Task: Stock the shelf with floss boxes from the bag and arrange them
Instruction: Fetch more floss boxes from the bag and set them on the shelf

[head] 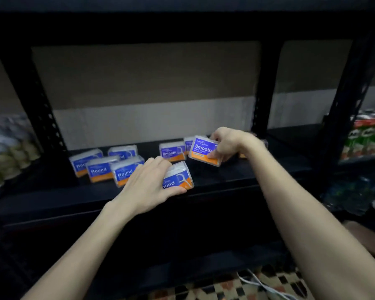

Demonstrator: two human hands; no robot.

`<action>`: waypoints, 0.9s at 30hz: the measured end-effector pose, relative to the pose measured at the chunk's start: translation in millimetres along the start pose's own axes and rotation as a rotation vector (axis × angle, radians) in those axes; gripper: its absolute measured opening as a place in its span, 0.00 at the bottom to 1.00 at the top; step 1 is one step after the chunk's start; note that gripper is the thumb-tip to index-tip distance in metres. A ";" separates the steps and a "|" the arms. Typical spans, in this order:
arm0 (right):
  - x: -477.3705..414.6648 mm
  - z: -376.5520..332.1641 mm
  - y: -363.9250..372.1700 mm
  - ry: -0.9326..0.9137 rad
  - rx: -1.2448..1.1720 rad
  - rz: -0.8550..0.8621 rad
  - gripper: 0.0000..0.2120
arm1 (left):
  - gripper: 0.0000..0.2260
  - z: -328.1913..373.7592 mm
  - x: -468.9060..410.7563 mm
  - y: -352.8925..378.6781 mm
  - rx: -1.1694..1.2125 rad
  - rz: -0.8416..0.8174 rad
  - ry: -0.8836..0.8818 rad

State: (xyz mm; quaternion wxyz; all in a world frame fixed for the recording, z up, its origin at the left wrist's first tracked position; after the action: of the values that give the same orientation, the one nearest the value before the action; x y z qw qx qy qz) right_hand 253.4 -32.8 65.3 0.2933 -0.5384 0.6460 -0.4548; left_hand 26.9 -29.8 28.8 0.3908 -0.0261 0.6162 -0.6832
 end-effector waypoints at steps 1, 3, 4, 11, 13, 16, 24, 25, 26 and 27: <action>-8.2 -1.3 -2.0 0.004 0.058 0.082 0.23 | 0.28 -3.6 -2.5 -1.6 0.017 -0.001 -0.020; -18.9 -4.0 -3.3 0.018 0.165 0.204 0.27 | 0.29 -10.6 -8.6 -3.6 0.038 -0.004 -0.052; -23.8 -3.3 -1.1 0.028 0.185 0.231 0.28 | 0.29 -13.4 -11.8 -4.1 0.040 -0.006 -0.064; -50.9 12.5 26.9 0.080 0.178 0.259 0.27 | 0.36 -21.3 -21.6 4.1 0.075 -0.003 -0.107; -52.4 13.4 28.4 0.098 0.213 0.280 0.32 | 0.33 -19.0 -21.3 -2.6 0.139 0.024 -0.128; -47.0 -9.9 21.1 0.076 0.293 0.387 0.38 | 0.27 -25.7 -20.1 -31.5 0.111 0.123 -0.130; -26.4 -120.8 36.7 -0.224 0.158 0.523 0.16 | 0.27 -132.9 55.5 -113.0 -0.163 0.401 -0.337; -25.1 -127.1 44.5 -0.242 0.152 0.496 0.14 | 0.27 -148.3 67.8 -116.6 -0.206 0.418 -0.403; -24.1 -131.9 53.8 -0.246 0.144 0.455 0.13 | 0.27 -162.8 80.5 -117.9 -0.232 0.425 -0.475; -23.6 -131.1 62.3 -0.233 0.140 0.410 0.12 | 0.26 -175.1 88.8 -114.9 -0.250 0.423 -0.538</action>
State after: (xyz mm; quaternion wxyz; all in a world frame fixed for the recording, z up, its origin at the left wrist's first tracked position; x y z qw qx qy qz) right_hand 118.6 25.9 60.8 0.4886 -0.4234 0.6703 -0.3642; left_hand -183.0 56.3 46.4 0.6654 -0.1244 0.5619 -0.4754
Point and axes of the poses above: each hand's wrist, its own x-axis away from the middle knuckle, its own y-axis out of the palm, z = x × y, the point moved 6 cm from there along -x, towards the middle knuckle, and after that the axes turned 11 degrees about x, right-handed, at the moved point
